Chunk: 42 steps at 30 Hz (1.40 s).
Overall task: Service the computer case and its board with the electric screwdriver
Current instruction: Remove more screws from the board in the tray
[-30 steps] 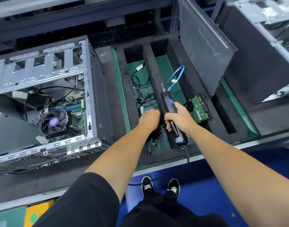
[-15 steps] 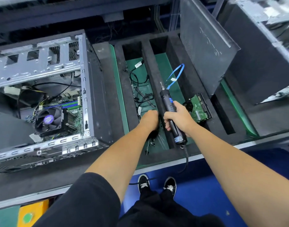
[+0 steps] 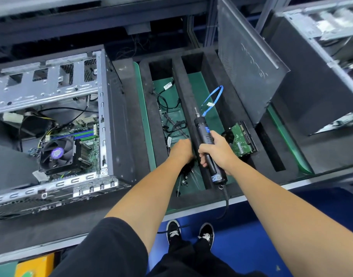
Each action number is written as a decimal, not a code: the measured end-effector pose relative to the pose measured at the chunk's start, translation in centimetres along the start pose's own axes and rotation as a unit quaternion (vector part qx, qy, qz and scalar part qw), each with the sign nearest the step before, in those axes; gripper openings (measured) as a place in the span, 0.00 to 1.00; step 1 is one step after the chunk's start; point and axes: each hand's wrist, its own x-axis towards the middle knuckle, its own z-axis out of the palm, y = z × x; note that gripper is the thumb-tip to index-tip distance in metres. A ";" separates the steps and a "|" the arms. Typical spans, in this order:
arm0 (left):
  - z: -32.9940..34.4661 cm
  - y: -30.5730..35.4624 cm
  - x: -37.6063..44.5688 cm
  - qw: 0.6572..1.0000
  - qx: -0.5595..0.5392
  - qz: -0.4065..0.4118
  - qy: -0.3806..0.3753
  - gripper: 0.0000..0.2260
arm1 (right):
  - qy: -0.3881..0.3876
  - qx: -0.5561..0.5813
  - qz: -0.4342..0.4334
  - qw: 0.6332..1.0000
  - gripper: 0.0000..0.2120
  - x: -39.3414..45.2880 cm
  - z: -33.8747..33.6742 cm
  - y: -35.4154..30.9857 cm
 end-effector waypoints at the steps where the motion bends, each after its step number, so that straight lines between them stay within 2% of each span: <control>1: 0.3 0.0 0.1 1.000 0.002 0.008 0.004 0.11 | -0.001 0.001 0.000 1.000 0.17 0.0 0.0 0.0; 6: 0.8 0.1 0.4 1.000 0.016 0.010 0.025 0.11 | -0.005 0.009 0.000 1.000 0.19 0.2 -0.1 0.1; 18: 1.1 -0.2 -0.1 0.999 -0.004 0.037 -0.011 0.08 | -0.001 0.007 0.000 1.000 0.22 0.3 0.0 0.2; 21: 0.2 -0.4 0.3 0.999 -0.034 0.018 0.024 0.07 | -0.004 0.007 0.001 1.000 0.21 0.3 -0.1 0.3; 23: -0.3 -0.6 0.9 0.998 -0.015 0.006 0.059 0.09 | -0.007 0.007 0.000 1.000 0.19 0.2 -0.2 0.3; 26: 0.1 -0.7 1.2 0.998 0.035 0.016 0.042 0.12 | -0.005 0.007 -0.002 1.000 0.18 0.3 -0.2 0.3; 31: 1.0 -0.5 1.0 0.996 0.068 0.021 0.051 0.11 | -0.005 0.004 -0.003 1.000 0.20 0.2 -0.2 0.2; 38: -1.1 -0.7 0.4 0.996 0.063 0.055 0.030 0.06 | -0.024 0.016 0.001 1.000 0.19 0.5 -0.6 0.3; 42: -0.6 -0.6 -0.2 0.984 0.148 0.081 -0.051 0.11 | -0.028 0.023 0.004 0.999 0.19 0.4 -0.6 0.2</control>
